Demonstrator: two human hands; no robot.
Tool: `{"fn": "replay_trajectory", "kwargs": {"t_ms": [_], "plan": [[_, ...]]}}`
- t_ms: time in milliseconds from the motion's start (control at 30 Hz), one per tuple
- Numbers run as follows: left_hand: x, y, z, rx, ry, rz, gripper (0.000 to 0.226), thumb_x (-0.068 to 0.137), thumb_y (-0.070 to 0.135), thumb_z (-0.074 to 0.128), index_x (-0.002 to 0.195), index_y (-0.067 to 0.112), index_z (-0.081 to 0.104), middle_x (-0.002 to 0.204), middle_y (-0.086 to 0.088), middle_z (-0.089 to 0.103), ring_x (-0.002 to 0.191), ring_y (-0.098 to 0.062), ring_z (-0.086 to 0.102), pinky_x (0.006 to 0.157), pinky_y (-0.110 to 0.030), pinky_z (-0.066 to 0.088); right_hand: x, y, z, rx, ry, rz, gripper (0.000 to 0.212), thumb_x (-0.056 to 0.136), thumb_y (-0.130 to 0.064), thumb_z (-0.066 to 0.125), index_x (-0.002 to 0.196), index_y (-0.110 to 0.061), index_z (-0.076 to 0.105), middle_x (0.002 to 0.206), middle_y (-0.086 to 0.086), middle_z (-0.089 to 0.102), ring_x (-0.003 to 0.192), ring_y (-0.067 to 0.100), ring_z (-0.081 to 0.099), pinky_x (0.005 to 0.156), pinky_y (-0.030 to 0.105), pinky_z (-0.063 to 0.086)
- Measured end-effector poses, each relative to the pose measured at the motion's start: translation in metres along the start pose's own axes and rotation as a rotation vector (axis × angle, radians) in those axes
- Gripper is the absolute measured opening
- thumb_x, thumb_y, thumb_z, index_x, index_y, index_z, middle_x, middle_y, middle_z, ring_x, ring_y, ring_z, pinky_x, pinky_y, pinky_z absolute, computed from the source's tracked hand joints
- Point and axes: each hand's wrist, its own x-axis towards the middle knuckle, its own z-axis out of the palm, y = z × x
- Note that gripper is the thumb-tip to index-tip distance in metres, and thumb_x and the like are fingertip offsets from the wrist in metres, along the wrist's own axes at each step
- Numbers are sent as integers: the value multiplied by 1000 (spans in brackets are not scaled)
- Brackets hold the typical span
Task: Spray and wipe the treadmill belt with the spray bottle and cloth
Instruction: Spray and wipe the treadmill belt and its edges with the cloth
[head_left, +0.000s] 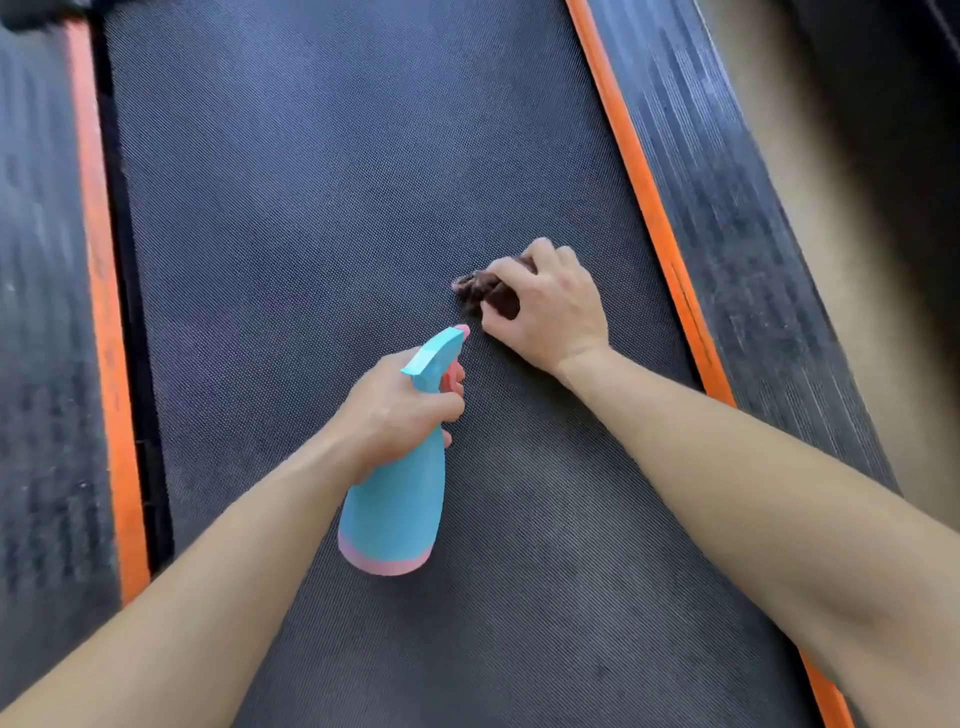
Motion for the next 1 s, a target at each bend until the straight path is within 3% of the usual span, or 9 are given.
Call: {"fn": "replay_trajectory", "kwargs": {"t_ms": [133, 267, 500, 733, 900, 1000], "plan": [[-4, 7, 7, 28, 17, 18, 40, 69, 21, 69, 109, 20, 72, 109, -7, 77, 66, -24, 77, 78, -38, 67, -47, -3, -12, 34, -24, -1, 39, 78, -53, 62, 103, -24, 69, 97, 9, 55, 82, 31, 51, 69, 43, 51], [-8, 13, 22, -25, -14, 33, 40, 63, 22, 64, 101, 19, 74, 109, -7, 77, 74, -27, 77, 84, -52, 66, -122, -1, -29, 46, -81, -49, 39, 75, -49, 67, 101, -20, 69, 92, 8, 54, 78, 30, 49, 66, 43, 49], [-34, 14, 64, -39, -83, 46, 38, 62, 23, 64, 99, 20, 74, 92, 0, 76, 71, -19, 71, 83, -55, 65, -227, 5, -68, -4, -195, 54, 39, 80, -48, 64, 108, -22, 67, 93, 7, 51, 79, 29, 50, 65, 41, 49], [-56, 7, 94, 101, -180, 42, 45, 60, 27, 62, 102, 17, 72, 106, -5, 77, 65, -22, 76, 86, -48, 65, -244, 21, -61, -83, -47, 138, 35, 82, -43, 67, 109, -20, 69, 97, 13, 57, 81, 34, 53, 66, 44, 45], [-49, 11, 106, 196, -203, 77, 47, 61, 25, 62, 105, 12, 72, 103, -10, 77, 66, -18, 71, 81, -44, 67, -241, 30, -56, -35, -31, 71, 33, 82, -43, 67, 104, -19, 70, 94, 12, 56, 78, 33, 51, 63, 45, 46], [-50, 16, 107, 253, -176, 106, 40, 61, 26, 62, 99, 18, 73, 98, -4, 77, 70, -19, 74, 80, -44, 67, -244, 30, -60, -8, -22, 94, 33, 82, -44, 68, 105, -20, 70, 93, 11, 56, 79, 33, 52, 64, 44, 46]]}}
